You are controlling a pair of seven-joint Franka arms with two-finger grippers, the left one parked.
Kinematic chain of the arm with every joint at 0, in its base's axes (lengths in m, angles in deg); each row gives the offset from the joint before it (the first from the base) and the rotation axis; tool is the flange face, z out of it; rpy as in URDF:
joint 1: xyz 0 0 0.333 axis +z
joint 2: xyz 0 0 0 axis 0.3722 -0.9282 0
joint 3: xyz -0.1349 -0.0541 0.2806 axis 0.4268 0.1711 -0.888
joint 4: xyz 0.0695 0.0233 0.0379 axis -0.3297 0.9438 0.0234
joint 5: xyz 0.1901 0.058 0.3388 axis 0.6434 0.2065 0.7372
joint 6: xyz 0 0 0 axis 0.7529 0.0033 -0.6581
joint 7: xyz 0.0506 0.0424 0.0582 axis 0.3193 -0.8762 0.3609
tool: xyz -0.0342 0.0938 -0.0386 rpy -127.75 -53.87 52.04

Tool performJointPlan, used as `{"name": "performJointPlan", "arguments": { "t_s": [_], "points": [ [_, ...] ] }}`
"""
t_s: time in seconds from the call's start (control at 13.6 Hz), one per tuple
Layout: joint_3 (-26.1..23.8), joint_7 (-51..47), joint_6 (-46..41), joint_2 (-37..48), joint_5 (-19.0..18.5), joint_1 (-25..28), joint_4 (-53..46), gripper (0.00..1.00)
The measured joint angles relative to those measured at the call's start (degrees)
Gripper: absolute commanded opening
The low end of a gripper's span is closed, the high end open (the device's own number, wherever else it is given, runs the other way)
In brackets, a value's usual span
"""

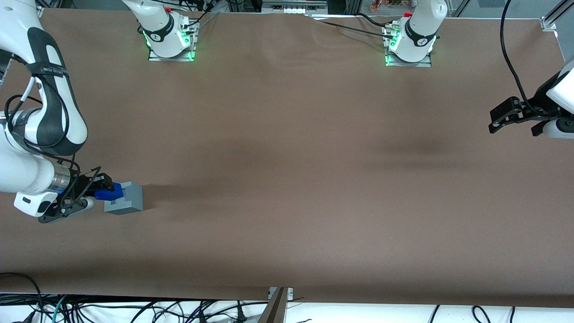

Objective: Insert blue part into gray base with right arm
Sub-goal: 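Lift the blue part and carry it over the gray base, then lower the blue part into the gray base's square opening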

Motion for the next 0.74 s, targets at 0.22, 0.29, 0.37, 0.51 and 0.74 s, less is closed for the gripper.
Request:
{"name": "performJointPlan", "arguments": {
  "t_s": [0.22,0.29,0.37,0.51,0.74],
  "points": [
    [0.06,-3.38,-0.34,-2.27,0.00,-0.70,-1.36,0.44],
    [0.06,-4.00,-0.50,-2.45,0.00,-0.77,-1.46,0.44],
    [0.06,-4.37,-0.64,-2.48,0.00,-0.77,-1.51,0.45],
    [0.06,-5.22,-0.80,-2.48,0.00,-0.77,-1.60,0.44],
    [0.06,-6.09,-0.87,-2.66,0.00,-0.77,-1.60,0.44]
  ]
}}
